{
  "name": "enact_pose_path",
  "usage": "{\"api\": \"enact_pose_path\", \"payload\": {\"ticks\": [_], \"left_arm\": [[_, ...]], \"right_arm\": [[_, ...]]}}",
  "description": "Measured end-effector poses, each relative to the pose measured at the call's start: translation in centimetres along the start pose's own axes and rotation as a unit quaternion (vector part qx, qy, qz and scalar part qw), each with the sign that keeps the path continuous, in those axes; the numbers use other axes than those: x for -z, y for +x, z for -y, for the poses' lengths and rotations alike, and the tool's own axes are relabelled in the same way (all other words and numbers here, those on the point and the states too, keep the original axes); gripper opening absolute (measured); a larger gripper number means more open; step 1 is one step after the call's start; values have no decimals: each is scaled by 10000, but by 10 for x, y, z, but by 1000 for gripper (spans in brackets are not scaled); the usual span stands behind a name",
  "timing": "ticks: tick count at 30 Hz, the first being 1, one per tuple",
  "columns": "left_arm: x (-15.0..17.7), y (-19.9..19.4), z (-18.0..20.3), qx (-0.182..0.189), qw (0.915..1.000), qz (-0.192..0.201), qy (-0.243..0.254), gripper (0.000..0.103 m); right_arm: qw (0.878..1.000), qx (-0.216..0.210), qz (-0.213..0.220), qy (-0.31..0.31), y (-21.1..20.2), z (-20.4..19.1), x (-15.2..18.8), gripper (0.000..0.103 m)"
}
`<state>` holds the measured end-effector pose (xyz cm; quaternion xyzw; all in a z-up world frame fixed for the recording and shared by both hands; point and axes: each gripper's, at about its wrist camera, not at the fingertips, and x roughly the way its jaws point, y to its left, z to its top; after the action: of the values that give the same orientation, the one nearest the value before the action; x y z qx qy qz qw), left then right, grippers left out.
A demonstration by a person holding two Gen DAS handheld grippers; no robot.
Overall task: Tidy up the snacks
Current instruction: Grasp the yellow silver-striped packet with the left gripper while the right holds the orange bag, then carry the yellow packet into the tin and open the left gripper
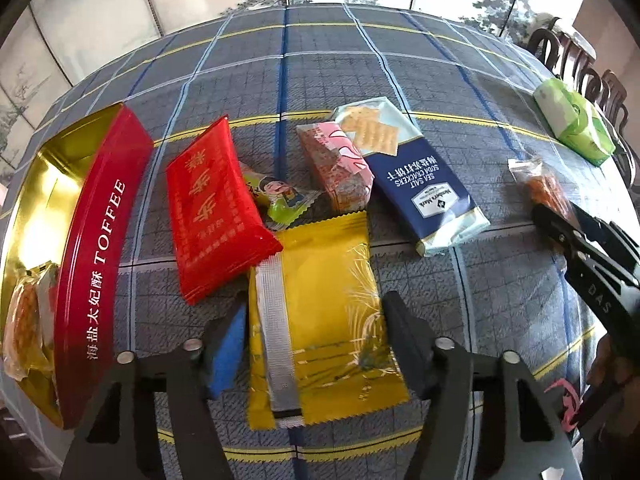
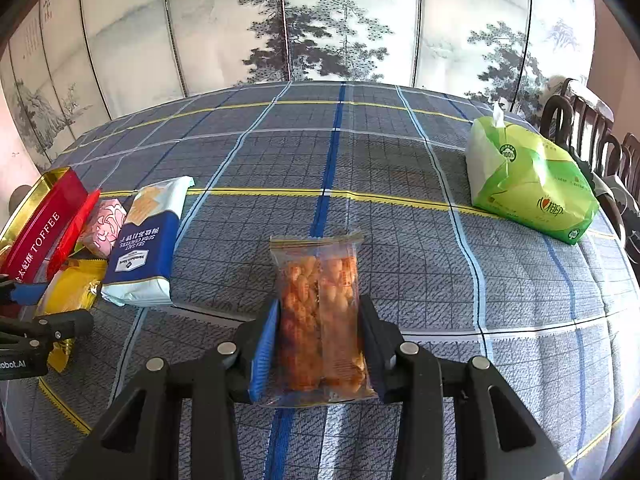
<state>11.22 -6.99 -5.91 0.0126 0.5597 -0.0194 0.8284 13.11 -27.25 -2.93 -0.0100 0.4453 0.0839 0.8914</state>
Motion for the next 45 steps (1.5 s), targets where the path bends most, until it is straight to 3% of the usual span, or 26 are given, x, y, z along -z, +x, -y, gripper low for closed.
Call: {"api": "enact_pose_path", "payload": {"ticks": [4, 19, 26, 32, 45], "left_arm": [[6, -4, -3, 46, 9999, 29, 87, 52], [42, -38, -7, 410, 9976, -25, 556, 52], [53, -65, -18, 628, 9955, 184, 682, 52], [53, -82, -50, 460, 9969, 414, 481, 52], [45, -95, -166, -566, 9959, 655, -272, 52]], "right_arm": [[10000, 4, -1, -4, 0, 0, 0, 40], [9999, 129, -22, -99, 1, -8, -1, 40], [9998, 150, -23, -118, 0, -9, -1, 40], [9998, 146, -22, -116, 0, -9, -1, 40], [9998, 153, -23, -126, 0, -9, -1, 40]]}}
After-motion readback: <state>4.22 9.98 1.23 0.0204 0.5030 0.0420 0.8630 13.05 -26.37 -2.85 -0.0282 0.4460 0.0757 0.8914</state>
